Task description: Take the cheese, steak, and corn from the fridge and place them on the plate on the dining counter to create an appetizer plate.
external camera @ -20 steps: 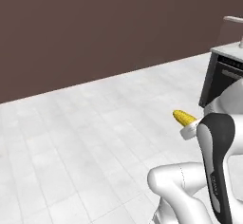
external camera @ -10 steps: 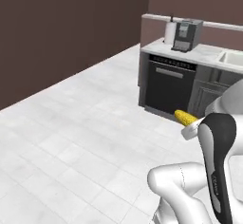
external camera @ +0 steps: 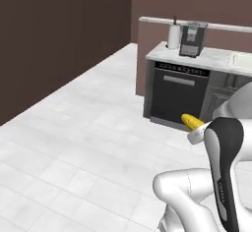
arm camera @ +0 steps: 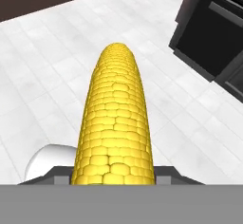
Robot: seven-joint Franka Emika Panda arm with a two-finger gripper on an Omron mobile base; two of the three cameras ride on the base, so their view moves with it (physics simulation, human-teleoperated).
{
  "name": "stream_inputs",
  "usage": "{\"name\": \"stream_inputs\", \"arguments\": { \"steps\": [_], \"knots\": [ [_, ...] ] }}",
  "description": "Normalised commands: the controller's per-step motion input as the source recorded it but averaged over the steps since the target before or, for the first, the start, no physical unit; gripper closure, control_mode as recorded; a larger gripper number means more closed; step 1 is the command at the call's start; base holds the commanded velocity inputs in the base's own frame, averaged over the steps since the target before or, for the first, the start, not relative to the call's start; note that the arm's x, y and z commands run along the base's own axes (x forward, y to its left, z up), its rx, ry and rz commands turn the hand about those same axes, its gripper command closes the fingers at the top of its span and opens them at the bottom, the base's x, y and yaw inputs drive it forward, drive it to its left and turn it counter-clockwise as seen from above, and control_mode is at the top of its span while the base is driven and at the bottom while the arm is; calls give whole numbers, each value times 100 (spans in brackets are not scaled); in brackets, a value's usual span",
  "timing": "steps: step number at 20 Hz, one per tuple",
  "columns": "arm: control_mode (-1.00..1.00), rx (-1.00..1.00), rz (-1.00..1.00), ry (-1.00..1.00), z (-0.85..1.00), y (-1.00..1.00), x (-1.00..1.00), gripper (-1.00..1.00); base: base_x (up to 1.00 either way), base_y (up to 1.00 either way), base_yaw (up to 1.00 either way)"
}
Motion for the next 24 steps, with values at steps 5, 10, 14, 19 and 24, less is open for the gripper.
{"name": "stream_inputs", "arguments": {
  "steps": [5,10,14,19,24],
  "knots": [
    [100,0,0,0,0,0,0,100,100,81,-13],
    [100,0,0,0,0,0,0,100,100,70,-9],
    [100,0,0,0,0,0,0,100,100,18,-19],
    [100,0,0,0,0,0,0,100,99,0,-40],
    [100,0,0,0,0,0,0,100,85,7,-41]
  ]
}}
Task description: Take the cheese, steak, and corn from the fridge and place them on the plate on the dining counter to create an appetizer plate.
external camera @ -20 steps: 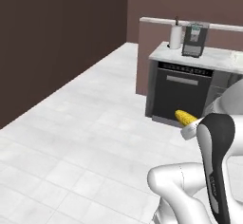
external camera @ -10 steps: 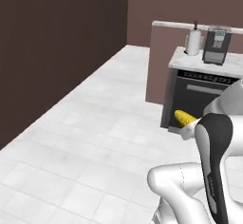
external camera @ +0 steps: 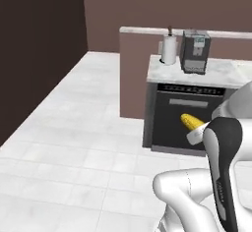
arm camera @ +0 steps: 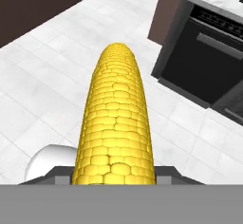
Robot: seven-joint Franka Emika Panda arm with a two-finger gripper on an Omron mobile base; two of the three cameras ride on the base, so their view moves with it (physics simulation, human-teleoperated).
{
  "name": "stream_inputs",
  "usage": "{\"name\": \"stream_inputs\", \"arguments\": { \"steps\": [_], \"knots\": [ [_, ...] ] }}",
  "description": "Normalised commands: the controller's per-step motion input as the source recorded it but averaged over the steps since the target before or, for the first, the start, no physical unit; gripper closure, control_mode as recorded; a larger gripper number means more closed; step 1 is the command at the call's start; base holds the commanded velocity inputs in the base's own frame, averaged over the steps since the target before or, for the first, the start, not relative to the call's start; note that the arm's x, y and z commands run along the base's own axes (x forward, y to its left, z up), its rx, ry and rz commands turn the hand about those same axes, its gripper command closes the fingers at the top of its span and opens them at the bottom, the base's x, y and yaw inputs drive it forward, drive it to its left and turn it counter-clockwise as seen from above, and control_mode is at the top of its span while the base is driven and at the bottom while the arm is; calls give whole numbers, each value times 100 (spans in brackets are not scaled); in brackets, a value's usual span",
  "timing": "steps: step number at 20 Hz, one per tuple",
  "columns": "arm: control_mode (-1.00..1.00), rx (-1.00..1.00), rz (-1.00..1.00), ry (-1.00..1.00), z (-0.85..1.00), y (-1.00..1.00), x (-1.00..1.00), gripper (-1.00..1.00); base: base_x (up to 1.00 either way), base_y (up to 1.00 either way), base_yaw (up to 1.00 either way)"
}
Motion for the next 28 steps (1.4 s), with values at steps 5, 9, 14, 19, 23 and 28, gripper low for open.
{"name": "stream_inputs", "arguments": {
  "steps": [5,9,14,19,23,28],
  "knots": [
    [100,0,0,0,0,0,0,100,93,70,-26],
    [100,0,0,0,0,0,0,100,90,100,-24],
    [100,0,0,0,0,0,0,100,81,100,-26],
    [100,0,0,0,0,0,0,100,95,100,-26],
    [100,0,0,0,0,0,0,100,98,100,-25],
    [100,0,0,0,0,0,0,100,100,96,-27]
  ]
}}
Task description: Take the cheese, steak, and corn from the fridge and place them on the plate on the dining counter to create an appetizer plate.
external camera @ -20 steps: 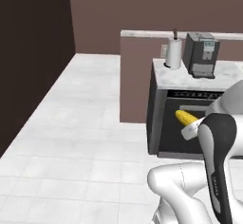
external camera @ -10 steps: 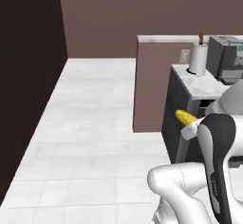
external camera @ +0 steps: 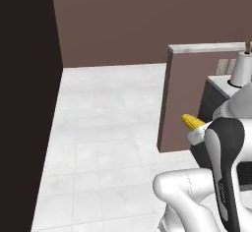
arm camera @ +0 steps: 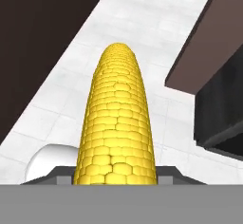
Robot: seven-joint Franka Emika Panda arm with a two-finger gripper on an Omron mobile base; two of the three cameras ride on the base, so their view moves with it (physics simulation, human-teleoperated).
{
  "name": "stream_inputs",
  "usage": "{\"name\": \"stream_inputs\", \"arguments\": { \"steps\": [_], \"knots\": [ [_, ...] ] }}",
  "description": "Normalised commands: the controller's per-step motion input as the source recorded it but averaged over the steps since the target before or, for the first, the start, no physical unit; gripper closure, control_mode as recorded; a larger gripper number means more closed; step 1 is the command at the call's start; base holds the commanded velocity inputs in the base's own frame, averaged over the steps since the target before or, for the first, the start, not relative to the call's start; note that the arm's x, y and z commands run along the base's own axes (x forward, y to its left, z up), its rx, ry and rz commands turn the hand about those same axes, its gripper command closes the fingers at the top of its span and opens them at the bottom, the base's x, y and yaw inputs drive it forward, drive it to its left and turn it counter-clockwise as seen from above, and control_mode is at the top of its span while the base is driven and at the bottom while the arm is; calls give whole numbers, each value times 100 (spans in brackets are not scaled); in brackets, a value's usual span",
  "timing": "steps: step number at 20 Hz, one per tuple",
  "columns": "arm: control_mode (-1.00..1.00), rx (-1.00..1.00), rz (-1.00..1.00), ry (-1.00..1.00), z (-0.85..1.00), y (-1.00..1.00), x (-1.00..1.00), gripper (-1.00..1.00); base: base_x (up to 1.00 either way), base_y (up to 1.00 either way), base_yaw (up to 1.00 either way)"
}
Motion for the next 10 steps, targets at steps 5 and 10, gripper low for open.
{"name": "stream_inputs", "arguments": {
  "steps": [5,10],
  "knots": [
    [100,0,0,0,0,0,0,100,100,81,-31],
    [100,0,0,0,0,0,0,100,100,29,-34]
  ]
}}
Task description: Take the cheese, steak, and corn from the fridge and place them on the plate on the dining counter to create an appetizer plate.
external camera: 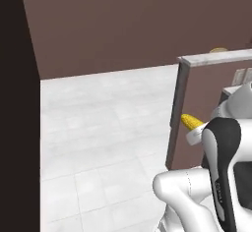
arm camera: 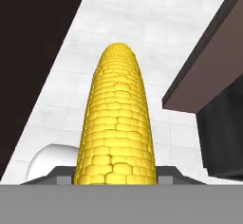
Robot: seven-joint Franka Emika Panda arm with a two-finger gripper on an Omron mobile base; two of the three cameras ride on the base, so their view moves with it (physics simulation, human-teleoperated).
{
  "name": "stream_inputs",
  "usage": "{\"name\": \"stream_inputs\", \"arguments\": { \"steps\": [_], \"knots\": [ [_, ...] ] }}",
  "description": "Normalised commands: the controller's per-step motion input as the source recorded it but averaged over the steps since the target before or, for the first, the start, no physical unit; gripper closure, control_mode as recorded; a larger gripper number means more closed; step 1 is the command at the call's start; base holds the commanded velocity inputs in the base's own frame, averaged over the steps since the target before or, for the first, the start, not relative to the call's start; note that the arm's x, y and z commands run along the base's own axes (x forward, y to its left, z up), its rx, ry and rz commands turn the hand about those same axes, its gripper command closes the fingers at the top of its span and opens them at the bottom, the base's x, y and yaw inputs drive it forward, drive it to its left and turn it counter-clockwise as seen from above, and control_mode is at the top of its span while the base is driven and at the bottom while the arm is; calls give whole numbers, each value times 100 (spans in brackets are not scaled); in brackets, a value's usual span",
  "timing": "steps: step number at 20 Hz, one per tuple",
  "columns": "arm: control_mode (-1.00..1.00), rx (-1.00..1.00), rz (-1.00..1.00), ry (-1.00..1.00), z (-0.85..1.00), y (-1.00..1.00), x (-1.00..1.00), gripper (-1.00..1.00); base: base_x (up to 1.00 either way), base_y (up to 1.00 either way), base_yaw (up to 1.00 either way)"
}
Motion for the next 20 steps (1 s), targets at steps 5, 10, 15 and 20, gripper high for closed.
{"name": "stream_inputs", "arguments": {
  "steps": [5,10,15,20],
  "knots": [
    [100,0,0,0,0,0,0,100,100,21,-37],
    [100,0,0,0,0,0,0,100,100,54,-38],
    [100,0,0,0,0,0,0,100,100,86,-40],
    [100,0,0,0,0,0,0,100,100,100,-43]
  ]
}}
